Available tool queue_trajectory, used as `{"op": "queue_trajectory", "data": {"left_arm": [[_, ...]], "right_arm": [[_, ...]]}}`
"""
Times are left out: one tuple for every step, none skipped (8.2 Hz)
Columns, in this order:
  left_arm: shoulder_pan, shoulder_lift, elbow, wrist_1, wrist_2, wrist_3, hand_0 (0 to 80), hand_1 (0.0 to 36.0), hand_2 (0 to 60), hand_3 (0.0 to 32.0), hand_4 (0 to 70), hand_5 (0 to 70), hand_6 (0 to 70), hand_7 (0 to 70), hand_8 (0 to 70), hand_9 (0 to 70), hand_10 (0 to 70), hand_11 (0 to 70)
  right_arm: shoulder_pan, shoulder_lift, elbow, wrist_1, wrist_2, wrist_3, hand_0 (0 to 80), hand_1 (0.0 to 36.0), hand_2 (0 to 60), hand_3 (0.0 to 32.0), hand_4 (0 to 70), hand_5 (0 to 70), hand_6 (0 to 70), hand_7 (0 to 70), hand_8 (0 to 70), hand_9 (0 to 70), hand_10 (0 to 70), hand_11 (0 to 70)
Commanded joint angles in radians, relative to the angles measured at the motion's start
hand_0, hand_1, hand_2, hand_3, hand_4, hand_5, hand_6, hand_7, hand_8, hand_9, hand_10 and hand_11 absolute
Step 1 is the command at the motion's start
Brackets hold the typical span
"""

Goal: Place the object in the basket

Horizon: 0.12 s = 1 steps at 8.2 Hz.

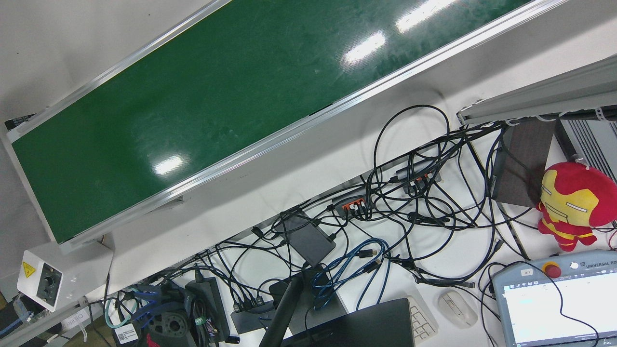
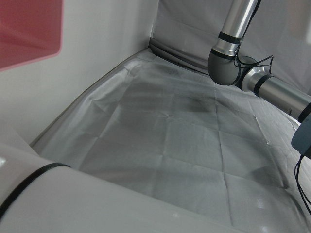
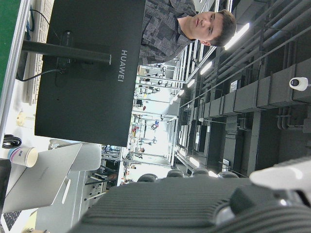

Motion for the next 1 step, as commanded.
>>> {"op": "queue_trajectory", "data": {"left_arm": [[-0.177, -0.001, -0.169, 0.055, -0.001, -0.045, 59.3, 0.7, 0.0, 12.0, 0.5, 19.3, 0.0, 0.0, 5.4, 6.2, 8.1, 13.4]], "right_arm": [[0.000, 0.000, 0.001, 0.000, -0.002, -0.001, 0.0, 0.0, 0.0, 0.0, 0.0, 0.0, 0.0, 0.0, 0.0, 0.0, 0.0, 0.0]]}}
